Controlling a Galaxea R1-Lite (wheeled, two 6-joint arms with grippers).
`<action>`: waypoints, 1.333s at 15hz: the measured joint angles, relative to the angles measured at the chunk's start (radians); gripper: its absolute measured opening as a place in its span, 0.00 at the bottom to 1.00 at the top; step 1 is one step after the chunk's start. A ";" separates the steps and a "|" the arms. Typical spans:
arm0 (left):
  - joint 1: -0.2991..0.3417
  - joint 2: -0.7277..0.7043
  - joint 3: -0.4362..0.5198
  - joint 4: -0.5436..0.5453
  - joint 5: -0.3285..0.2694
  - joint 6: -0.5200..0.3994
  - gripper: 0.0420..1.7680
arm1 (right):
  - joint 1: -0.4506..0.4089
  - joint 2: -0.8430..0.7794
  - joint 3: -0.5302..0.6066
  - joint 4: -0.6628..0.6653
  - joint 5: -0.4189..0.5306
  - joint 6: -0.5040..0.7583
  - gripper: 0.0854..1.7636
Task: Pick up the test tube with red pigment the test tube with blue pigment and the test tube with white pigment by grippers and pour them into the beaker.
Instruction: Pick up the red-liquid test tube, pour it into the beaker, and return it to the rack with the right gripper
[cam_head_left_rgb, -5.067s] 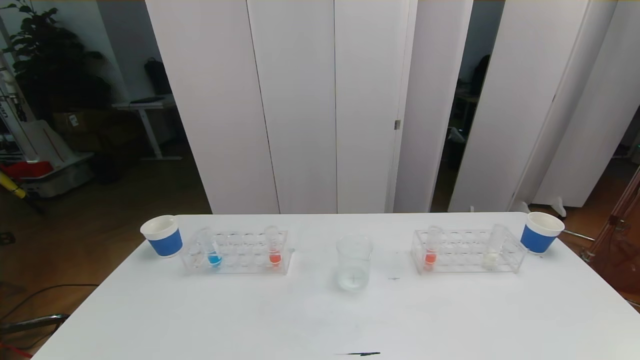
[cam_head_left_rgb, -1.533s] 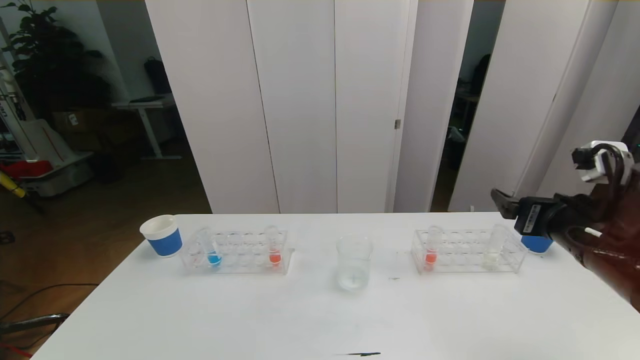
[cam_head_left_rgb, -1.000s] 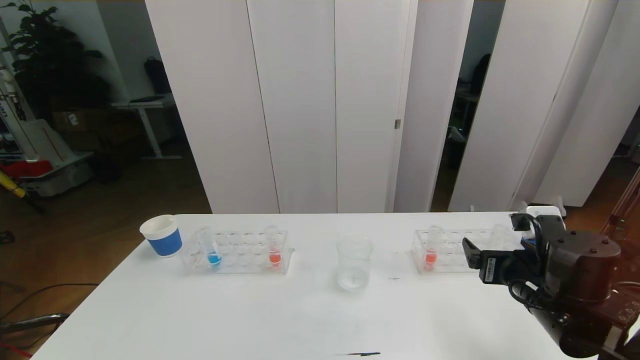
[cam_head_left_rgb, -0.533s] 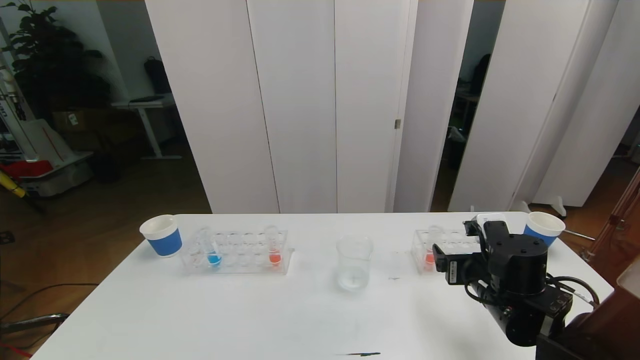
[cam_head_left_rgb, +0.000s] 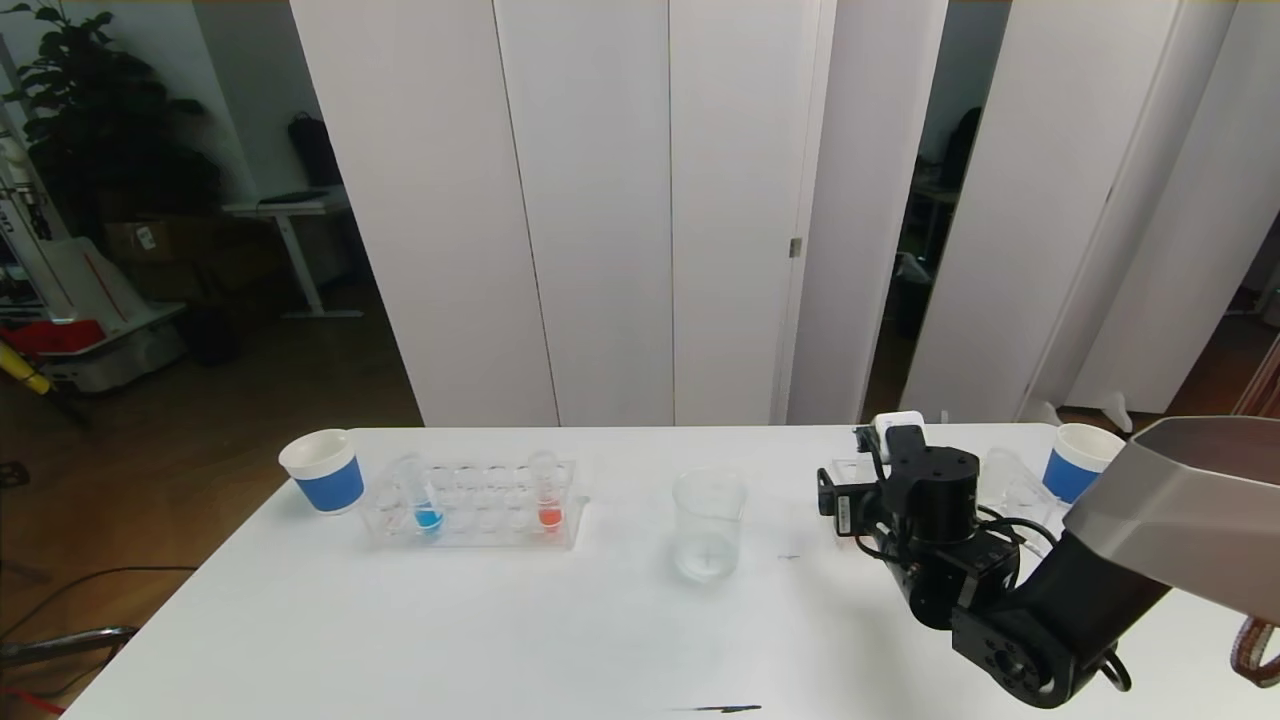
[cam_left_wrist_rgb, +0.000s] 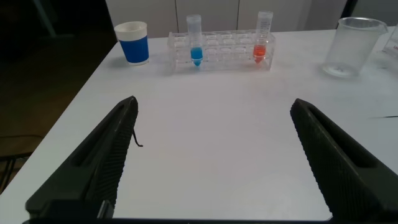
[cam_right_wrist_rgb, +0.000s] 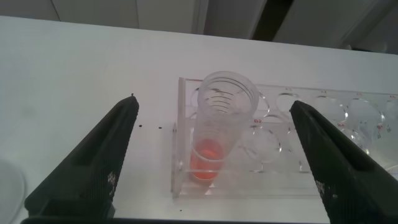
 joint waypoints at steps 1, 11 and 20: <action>0.000 0.000 0.000 0.000 0.000 0.000 0.99 | -0.002 0.018 -0.023 0.000 0.000 -0.012 0.99; 0.000 0.000 0.000 0.000 0.000 0.000 0.99 | -0.014 0.072 -0.062 -0.004 0.001 -0.022 0.71; 0.000 0.000 0.000 0.000 0.000 0.000 0.99 | -0.017 0.071 -0.065 -0.007 -0.001 -0.016 0.30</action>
